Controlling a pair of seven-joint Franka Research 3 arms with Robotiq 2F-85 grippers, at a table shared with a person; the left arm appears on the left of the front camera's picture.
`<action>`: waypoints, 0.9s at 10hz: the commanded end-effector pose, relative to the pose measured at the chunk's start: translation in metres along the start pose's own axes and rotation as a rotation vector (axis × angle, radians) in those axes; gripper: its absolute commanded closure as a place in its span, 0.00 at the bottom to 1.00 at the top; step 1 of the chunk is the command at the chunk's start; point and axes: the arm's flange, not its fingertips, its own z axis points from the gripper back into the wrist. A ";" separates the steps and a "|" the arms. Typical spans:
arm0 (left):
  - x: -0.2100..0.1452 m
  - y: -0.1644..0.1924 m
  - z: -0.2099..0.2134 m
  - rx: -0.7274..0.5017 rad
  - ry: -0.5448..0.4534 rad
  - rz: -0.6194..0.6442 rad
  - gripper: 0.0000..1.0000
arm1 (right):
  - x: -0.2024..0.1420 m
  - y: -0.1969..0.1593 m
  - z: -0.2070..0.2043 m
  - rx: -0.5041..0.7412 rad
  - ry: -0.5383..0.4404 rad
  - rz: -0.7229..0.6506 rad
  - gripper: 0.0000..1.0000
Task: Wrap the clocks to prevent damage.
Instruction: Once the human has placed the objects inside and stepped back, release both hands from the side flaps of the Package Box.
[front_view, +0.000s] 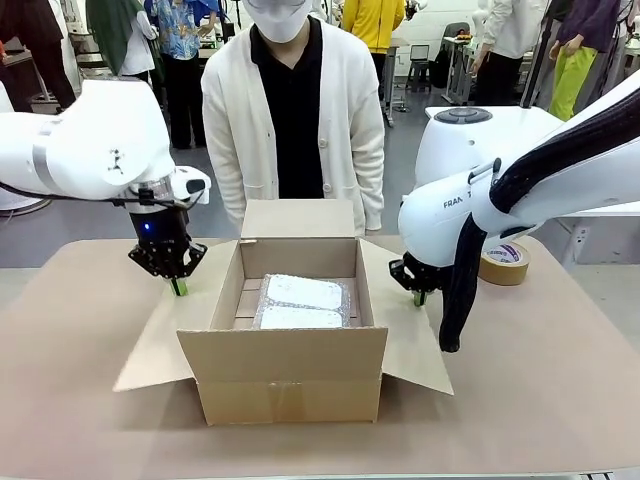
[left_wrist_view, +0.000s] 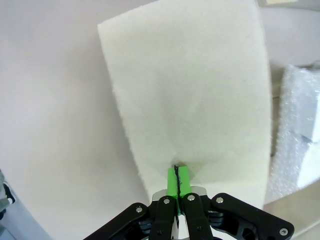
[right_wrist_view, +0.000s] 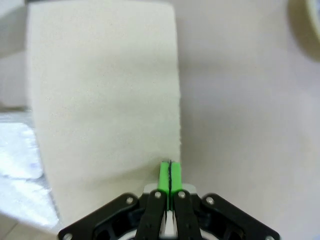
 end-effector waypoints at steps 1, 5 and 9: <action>-0.011 -0.001 0.088 0.043 -0.049 -0.049 0.99 | -0.004 -0.002 0.079 -0.035 -0.071 0.081 0.99; -0.059 0.042 0.202 0.137 0.100 -0.773 0.99 | -0.037 -0.059 0.208 -0.309 -0.076 0.699 0.99; -0.114 0.109 0.201 0.176 0.031 -1.108 0.99 | -0.061 -0.121 0.206 -0.291 -0.017 1.023 0.99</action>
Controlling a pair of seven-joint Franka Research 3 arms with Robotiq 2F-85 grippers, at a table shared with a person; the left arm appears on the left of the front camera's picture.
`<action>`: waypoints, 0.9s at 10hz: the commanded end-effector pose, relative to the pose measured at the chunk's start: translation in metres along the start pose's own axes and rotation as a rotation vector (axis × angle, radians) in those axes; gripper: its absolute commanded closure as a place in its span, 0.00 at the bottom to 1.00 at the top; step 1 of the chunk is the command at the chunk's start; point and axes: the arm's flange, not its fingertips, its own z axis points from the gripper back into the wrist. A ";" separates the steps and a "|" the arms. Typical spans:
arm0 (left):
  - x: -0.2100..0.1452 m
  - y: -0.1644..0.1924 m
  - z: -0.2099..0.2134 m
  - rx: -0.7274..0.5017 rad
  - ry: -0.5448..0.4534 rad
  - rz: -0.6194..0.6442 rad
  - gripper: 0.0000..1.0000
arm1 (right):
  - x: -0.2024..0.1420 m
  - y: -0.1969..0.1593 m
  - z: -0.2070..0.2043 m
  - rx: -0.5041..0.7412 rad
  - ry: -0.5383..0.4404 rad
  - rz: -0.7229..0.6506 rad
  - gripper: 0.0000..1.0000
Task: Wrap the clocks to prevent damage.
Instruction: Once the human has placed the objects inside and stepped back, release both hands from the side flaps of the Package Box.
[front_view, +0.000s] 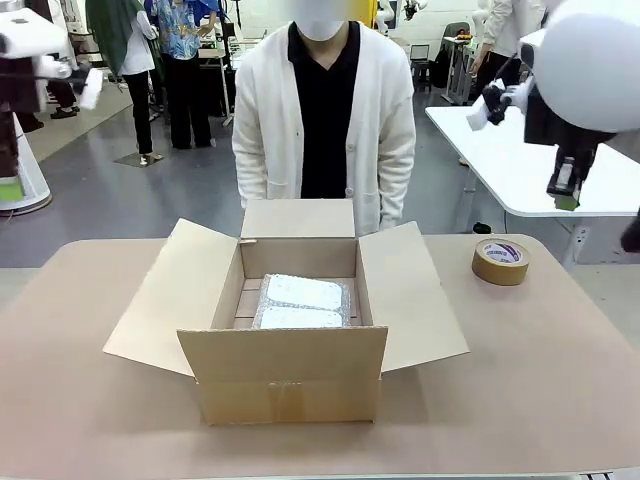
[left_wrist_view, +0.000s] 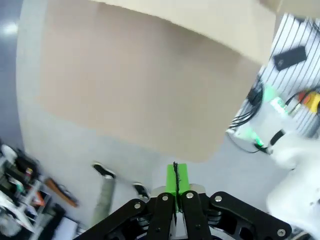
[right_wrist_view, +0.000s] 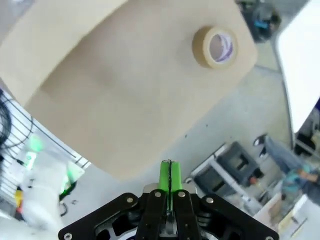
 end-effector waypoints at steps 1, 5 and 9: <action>-0.028 -0.004 -0.020 0.049 -0.146 -0.093 0.99 | -0.019 0.003 -0.020 0.050 -0.117 0.068 0.99; -0.027 -0.018 -0.048 -0.003 -0.302 -0.061 0.99 | -0.053 -0.004 -0.042 0.290 -0.187 0.122 0.99; -0.025 -0.014 -0.050 -0.018 -0.287 -0.055 0.99 | -0.054 -0.005 -0.048 0.280 -0.194 0.110 0.99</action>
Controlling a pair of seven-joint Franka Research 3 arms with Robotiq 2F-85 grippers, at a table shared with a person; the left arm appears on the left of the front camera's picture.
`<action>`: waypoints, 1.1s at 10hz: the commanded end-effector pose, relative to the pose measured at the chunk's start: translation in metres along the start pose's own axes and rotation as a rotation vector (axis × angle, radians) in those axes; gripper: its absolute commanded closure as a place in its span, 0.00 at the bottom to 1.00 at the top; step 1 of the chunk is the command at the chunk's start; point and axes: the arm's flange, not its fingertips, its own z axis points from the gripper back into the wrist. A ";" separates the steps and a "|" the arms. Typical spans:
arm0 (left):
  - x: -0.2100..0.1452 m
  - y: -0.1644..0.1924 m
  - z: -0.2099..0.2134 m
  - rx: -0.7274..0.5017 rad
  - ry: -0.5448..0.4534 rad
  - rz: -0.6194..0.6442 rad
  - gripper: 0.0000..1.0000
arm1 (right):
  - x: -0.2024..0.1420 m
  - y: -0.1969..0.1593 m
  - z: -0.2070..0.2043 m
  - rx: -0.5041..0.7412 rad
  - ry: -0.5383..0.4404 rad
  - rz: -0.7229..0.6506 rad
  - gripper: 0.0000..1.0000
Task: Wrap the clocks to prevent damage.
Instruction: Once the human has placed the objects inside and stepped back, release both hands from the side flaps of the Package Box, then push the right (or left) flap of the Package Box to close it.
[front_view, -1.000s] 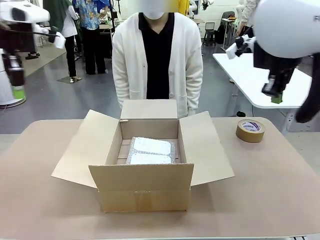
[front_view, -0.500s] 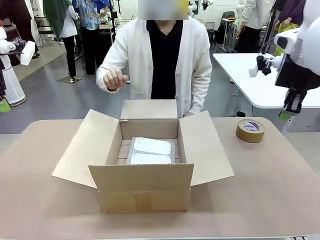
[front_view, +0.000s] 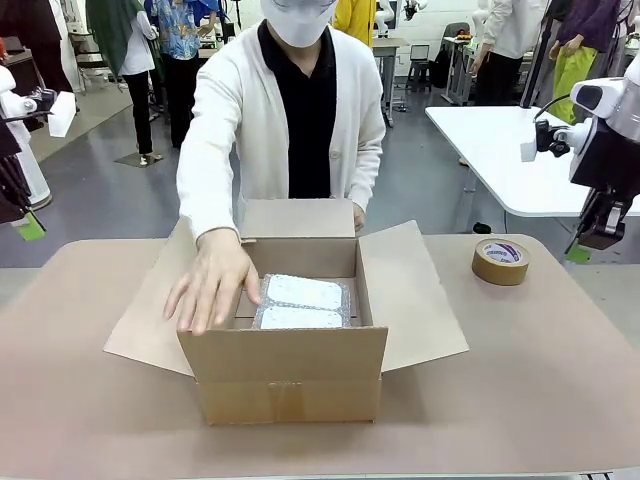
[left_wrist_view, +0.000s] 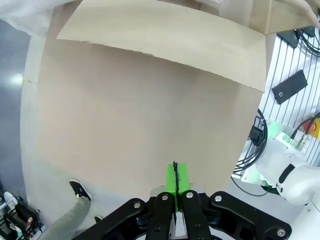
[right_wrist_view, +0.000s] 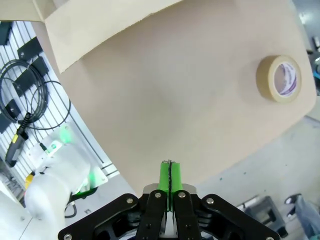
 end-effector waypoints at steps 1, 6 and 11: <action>0.001 0.000 0.001 0.008 0.008 -0.008 0.99 | 0.000 -0.001 0.001 -0.010 -0.005 -0.004 0.99; 0.001 0.000 0.001 0.008 0.008 -0.008 0.99 | 0.000 -0.001 0.001 -0.010 -0.005 -0.004 0.99; 0.001 0.000 0.001 0.008 0.008 -0.008 0.99 | 0.000 -0.001 0.001 -0.010 -0.005 -0.004 0.99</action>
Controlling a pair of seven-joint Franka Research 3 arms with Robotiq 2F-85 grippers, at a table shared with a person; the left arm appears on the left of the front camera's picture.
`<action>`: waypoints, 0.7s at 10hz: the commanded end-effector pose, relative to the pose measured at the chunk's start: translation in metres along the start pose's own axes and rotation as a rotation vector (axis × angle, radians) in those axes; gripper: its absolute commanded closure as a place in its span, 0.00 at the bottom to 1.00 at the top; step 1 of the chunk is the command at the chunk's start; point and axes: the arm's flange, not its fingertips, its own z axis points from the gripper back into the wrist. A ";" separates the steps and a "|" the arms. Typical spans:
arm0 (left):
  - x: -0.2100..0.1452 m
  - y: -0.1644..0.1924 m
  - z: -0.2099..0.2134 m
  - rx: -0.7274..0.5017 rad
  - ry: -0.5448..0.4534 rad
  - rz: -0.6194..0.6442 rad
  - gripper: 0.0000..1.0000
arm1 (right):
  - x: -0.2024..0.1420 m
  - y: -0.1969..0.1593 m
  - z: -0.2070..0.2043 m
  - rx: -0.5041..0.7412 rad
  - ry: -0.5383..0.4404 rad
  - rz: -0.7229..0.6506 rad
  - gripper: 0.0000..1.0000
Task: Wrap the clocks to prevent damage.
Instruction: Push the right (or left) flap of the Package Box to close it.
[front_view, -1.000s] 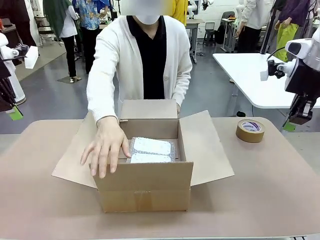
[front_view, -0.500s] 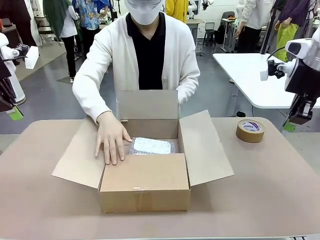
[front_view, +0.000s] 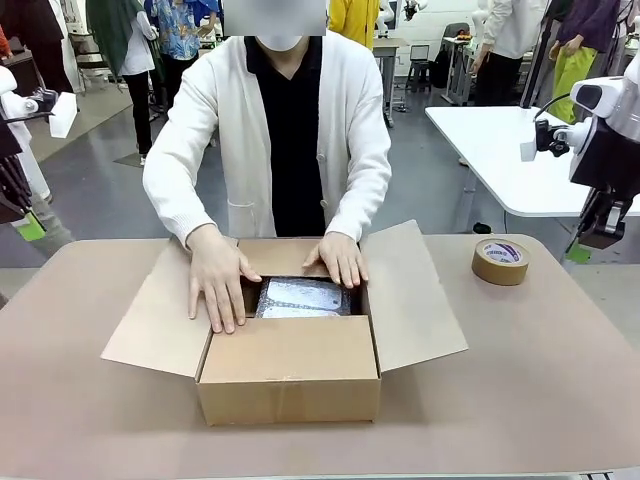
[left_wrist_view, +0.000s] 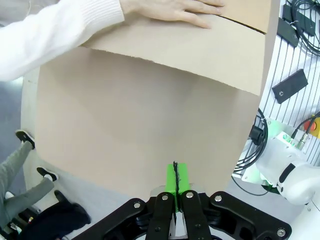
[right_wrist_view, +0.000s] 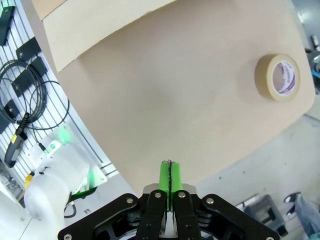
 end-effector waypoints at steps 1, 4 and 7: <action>0.000 0.000 0.001 0.006 0.004 -0.004 0.99 | 0.001 -0.001 0.000 -0.004 -0.008 0.000 0.99; 0.000 0.000 0.001 0.006 0.004 -0.004 0.99 | 0.001 -0.001 0.000 -0.004 -0.008 0.000 0.99; 0.000 0.000 0.001 0.006 0.004 -0.004 0.99 | 0.001 -0.001 0.000 -0.004 -0.008 0.000 0.99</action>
